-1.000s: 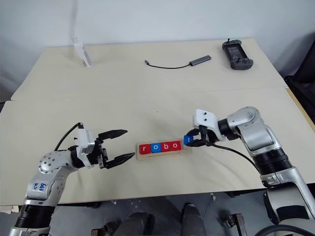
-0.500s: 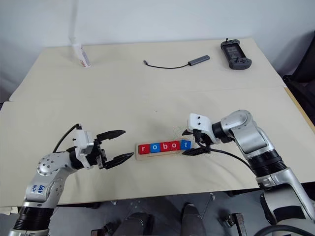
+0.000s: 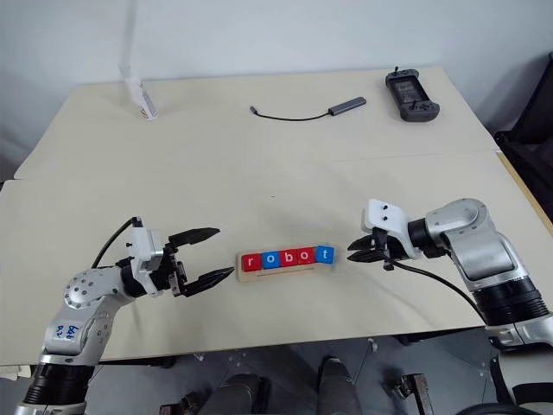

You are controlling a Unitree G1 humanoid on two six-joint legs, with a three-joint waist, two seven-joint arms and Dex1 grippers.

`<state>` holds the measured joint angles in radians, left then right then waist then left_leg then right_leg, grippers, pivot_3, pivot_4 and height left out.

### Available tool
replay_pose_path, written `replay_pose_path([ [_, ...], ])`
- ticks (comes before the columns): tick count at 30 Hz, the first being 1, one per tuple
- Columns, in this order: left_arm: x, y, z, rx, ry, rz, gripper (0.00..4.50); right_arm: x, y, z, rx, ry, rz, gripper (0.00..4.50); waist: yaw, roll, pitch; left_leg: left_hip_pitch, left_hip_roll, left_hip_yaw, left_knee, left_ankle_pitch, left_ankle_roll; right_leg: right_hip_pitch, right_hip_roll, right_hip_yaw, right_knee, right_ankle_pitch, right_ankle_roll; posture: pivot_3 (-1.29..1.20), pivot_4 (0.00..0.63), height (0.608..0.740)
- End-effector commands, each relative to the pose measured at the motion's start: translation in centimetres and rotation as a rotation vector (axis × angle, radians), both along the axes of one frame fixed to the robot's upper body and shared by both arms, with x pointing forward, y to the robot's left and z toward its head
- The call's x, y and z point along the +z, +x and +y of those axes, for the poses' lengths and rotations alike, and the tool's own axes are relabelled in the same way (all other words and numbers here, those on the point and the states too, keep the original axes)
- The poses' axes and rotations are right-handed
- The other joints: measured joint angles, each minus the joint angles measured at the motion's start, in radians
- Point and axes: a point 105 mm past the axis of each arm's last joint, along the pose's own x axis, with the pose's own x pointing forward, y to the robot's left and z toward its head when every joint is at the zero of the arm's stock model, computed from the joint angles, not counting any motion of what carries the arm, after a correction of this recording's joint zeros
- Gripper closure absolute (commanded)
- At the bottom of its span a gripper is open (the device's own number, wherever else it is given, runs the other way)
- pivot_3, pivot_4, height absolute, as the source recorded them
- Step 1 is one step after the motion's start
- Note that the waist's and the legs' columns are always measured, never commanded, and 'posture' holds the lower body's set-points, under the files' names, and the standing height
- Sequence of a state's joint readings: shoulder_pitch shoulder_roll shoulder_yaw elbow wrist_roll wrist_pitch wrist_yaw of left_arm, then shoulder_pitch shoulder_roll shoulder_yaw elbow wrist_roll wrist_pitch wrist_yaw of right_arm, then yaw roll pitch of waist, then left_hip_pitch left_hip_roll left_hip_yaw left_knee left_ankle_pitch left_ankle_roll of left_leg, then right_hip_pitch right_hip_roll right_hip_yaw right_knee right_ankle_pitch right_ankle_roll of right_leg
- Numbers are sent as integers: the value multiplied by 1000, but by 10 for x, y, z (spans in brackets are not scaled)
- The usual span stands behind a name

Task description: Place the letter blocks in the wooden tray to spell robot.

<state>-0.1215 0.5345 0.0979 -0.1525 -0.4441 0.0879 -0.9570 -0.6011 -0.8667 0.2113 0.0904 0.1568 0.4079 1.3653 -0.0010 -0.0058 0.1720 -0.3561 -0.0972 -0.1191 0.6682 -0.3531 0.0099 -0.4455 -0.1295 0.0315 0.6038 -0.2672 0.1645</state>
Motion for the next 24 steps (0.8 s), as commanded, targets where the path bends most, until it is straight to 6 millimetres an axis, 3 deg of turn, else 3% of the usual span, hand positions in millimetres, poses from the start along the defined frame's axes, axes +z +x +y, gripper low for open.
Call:
replay_pose_path([
  [1,8,-2,-1,-15,-2,-36,0,5,3,12,24,11,-52,4423,1,0,0,0,0,0,0,0,0,0,0,0,0,0,0,0,150,740],
  [11,10,-2,0,-5,7,-48,0,5,3,41,90,15,-57,4423,0,0,0,0,0,0,0,0,0,0,0,0,0,0,0,0,150,740],
  [19,9,-3,0,4,5,-46,0,6,1,44,104,9,-55,4423,1,0,0,0,-1,0,0,0,0,0,0,0,0,0,0,0,150,740],
  [24,9,-4,2,10,4,-45,0,27,3,35,26,136,-90,4423,2,0,0,0,-1,0,0,0,0,0,0,0,0,0,0,0,150,740],
])
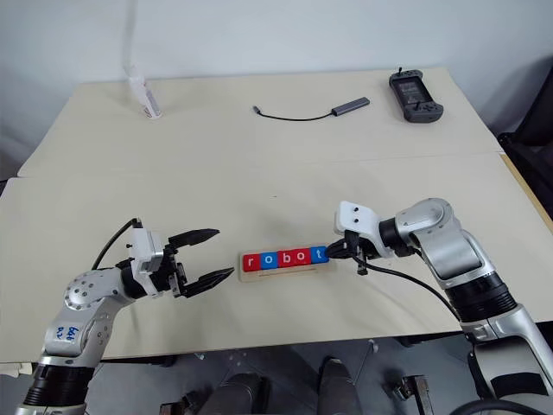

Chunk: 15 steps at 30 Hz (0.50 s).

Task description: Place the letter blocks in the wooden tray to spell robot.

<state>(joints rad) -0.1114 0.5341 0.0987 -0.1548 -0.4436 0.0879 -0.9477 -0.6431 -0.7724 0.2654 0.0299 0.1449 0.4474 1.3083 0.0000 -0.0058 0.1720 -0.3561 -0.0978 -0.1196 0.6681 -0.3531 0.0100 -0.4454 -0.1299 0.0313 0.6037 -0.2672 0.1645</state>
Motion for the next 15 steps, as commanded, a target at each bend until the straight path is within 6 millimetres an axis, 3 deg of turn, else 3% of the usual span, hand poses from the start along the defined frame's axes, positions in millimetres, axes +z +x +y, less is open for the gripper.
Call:
replay_pose_path([
  [1,10,-4,2,0,8,-51,0,29,-6,-7,-20,127,-50,4260,1,0,0,0,0,0,0,0,0,0,0,0,0,0,0,0,150,740],
  [3,9,-5,7,11,17,-50,0,33,-15,-21,-24,163,-77,3833,8,0,0,0,0,-1,0,0,0,0,0,0,0,0,0,0,150,740],
  [7,7,-8,23,49,46,-38,0,30,-22,-53,-113,201,-256,2508,21,0,0,0,0,0,-1,-1,1,0,0,-1,-1,0,0,0,150,740],
  [14,-2,-13,45,99,97,-18,0,21,-49,-73,-150,425,-266,113,20,0,0,1,1,2,0,-1,1,1,1,1,-1,0,0,0,150,740],
  [15,-3,-12,47,115,107,-24,0,20,-49,-75,-167,454,-266,49,21,0,0,1,1,2,0,-1,1,1,1,1,-1,0,0,0,150,740],
])
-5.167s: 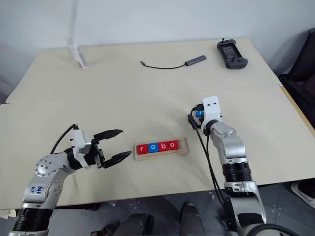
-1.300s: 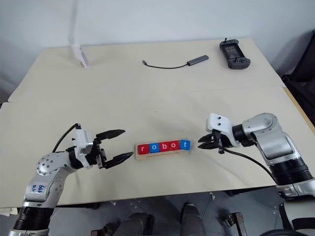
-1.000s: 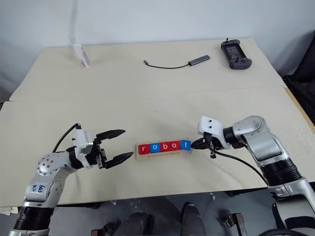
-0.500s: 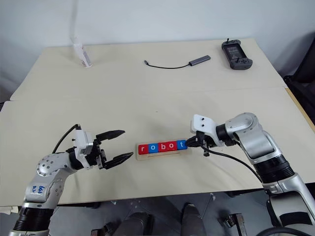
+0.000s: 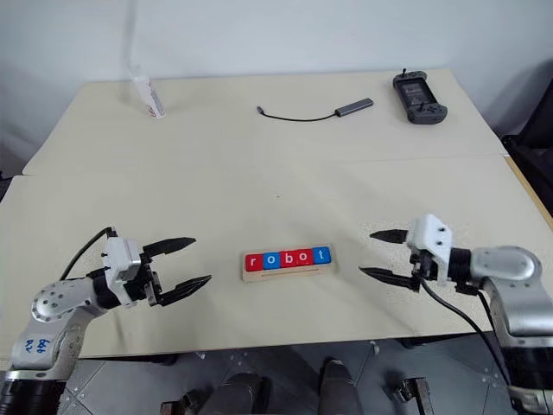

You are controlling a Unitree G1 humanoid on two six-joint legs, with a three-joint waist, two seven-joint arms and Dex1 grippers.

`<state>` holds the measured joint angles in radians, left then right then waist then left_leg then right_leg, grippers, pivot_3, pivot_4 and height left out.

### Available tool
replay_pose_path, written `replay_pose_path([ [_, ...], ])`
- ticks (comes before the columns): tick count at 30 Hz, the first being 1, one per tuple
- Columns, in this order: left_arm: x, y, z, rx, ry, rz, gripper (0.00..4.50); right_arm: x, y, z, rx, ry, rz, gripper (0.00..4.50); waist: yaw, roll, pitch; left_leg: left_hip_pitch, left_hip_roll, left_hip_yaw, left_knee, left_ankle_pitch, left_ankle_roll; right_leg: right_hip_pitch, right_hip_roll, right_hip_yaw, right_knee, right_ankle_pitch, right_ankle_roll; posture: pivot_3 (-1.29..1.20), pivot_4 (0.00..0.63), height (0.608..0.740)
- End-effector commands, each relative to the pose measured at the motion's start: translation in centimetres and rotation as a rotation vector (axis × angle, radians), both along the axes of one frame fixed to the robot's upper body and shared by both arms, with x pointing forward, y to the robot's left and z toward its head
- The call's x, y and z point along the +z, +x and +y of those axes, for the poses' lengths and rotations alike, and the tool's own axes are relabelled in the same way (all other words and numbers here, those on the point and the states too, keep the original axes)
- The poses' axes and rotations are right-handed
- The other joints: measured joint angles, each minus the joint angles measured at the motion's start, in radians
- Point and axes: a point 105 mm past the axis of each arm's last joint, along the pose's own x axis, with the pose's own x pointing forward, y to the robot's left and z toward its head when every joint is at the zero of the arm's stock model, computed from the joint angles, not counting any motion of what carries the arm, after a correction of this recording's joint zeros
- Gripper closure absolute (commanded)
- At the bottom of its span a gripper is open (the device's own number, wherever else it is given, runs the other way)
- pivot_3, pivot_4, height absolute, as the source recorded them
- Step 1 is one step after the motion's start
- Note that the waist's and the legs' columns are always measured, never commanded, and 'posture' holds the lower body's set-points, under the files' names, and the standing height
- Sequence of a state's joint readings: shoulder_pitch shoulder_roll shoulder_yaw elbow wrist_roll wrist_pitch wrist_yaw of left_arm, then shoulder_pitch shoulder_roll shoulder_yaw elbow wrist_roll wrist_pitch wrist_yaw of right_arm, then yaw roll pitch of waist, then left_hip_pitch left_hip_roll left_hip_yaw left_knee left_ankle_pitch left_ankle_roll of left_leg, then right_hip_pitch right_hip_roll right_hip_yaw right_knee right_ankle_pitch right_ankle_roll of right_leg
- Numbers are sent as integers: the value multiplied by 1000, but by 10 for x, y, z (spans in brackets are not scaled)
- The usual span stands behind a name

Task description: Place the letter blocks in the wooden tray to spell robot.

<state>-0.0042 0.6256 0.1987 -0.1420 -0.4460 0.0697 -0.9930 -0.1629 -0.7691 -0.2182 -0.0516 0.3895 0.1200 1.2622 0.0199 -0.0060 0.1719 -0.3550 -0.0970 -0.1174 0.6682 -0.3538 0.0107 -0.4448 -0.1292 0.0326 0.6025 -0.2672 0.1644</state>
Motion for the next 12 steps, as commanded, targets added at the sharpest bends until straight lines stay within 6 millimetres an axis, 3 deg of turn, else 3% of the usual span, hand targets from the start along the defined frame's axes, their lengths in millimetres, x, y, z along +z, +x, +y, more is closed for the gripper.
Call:
replay_pose_path([
  [1,7,3,9,44,31,-73,0,11,-8,-5,6,102,-45,49,2,0,0,0,0,0,0,0,0,0,0,0,-1,0,0,0,150,740],
  [12,8,2,11,66,24,-73,0,11,-13,-3,41,108,-31,49,3,0,0,1,0,0,0,0,0,1,0,0,0,0,0,0,150,740],
])
